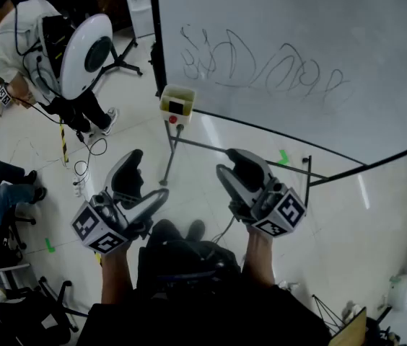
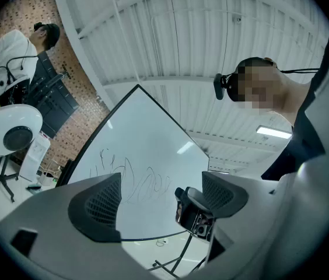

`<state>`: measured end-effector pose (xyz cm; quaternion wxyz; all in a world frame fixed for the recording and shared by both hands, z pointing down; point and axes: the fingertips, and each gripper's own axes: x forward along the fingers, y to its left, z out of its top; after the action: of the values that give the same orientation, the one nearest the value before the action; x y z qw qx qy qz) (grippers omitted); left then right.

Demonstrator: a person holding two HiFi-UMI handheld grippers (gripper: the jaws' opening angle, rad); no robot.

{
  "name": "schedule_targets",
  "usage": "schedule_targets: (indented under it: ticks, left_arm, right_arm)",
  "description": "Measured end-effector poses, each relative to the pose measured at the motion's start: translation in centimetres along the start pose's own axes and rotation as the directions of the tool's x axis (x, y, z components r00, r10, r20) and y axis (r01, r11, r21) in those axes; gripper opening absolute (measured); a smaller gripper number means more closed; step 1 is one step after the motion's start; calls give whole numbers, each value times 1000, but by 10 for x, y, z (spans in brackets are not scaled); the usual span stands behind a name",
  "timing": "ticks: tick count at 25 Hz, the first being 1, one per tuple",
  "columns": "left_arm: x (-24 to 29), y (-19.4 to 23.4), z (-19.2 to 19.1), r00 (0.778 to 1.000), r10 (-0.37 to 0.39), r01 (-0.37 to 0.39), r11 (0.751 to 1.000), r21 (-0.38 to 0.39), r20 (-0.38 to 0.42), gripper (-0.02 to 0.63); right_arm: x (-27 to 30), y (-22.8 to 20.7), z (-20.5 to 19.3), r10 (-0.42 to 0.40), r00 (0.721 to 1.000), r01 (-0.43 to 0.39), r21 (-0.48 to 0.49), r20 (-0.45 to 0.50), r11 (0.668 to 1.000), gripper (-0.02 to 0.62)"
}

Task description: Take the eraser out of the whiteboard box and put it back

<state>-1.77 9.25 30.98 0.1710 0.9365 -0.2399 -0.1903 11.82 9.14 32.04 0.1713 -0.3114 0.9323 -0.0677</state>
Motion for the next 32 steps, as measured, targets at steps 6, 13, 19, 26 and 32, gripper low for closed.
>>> schedule_targets:
  ticks: [6,13,19,26,32]
  left_arm:
    - [15,19,-2,1000,19,-19,1000,16,-5,431]
    - [23,62,6,1000,-10,10,1000,-16,-1,431]
    - [32,116,23,999,-39,39,999,-28,4,431]
    - [41,174,41,995,-96,96,993,-68,-4,431]
    - [39,209,40,989,-144,139,982,-125,-36,431]
  right_arm:
    - [9,-23,-7,6,1000,-6,3,-27,1000,175]
    - [41,-48,-24,-29,996,27,-16,-88,999,192]
    - [88,-77,-42,-66,987,63,-31,-143,998,213]
    - [136,-104,-62,-131,972,122,-56,-195,991,218]
    - [163,-119,-90,-184,949,173,-68,-255,983,225]
